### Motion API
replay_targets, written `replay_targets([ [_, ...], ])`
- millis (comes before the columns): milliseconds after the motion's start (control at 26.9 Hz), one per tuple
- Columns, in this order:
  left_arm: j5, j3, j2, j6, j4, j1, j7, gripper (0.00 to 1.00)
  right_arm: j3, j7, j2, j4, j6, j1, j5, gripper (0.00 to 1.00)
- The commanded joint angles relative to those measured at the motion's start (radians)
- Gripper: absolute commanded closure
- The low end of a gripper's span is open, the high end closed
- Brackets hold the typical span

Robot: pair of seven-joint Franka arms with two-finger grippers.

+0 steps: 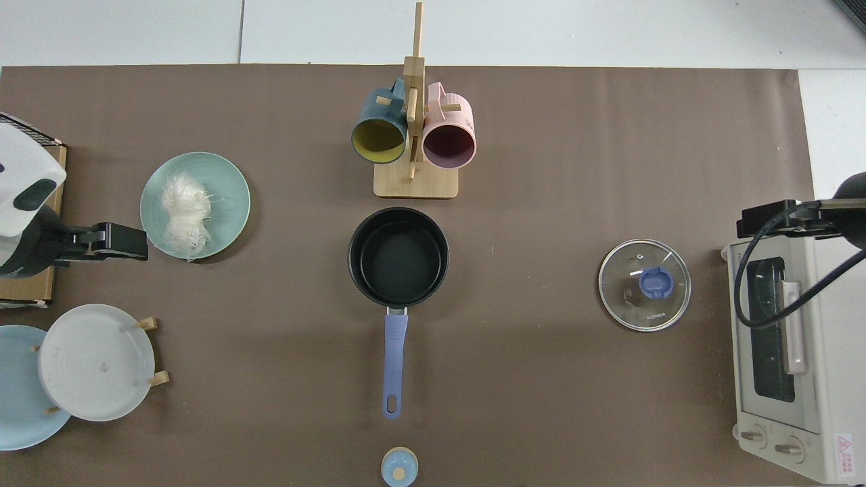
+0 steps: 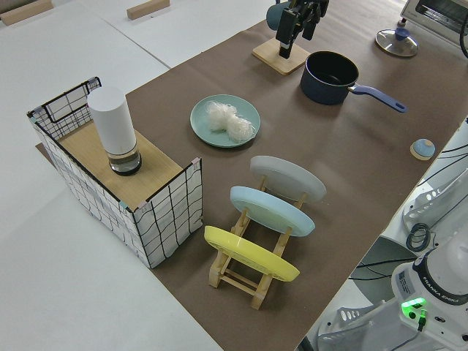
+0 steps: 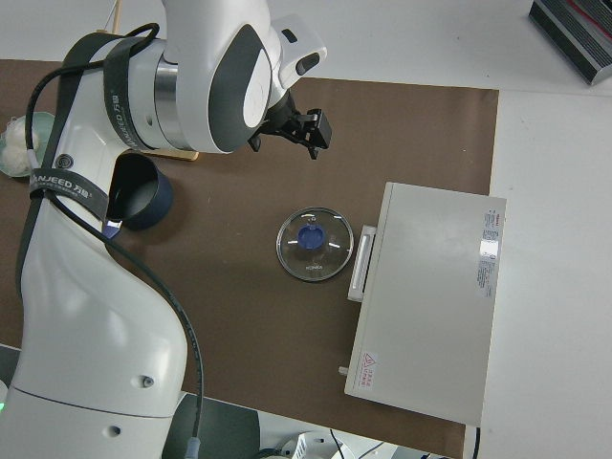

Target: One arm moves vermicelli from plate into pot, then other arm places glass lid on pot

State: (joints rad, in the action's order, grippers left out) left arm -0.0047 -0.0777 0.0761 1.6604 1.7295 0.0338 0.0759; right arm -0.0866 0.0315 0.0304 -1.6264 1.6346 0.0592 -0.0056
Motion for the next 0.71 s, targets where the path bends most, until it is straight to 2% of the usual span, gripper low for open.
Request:
replay_targets([
  [0,-0.012,0.003,0.007,-0.007,-0.004,-0.002,-0.016,0.00,0.002,0.024,0.008,-0.018,0.027,-0.002,0.019,0.00],
  [446,-0.011,0.004,0.005,-0.005,-0.005,0.000,-0.001,0.00,0.004,0.013,0.000,-0.024,0.047,-0.002,0.021,0.00],
  [669,-0.012,0.013,0.004,0.007,-0.002,0.006,-0.011,0.00,0.002,-0.013,-0.026,-0.015,0.106,-0.002,0.049,0.00],
])
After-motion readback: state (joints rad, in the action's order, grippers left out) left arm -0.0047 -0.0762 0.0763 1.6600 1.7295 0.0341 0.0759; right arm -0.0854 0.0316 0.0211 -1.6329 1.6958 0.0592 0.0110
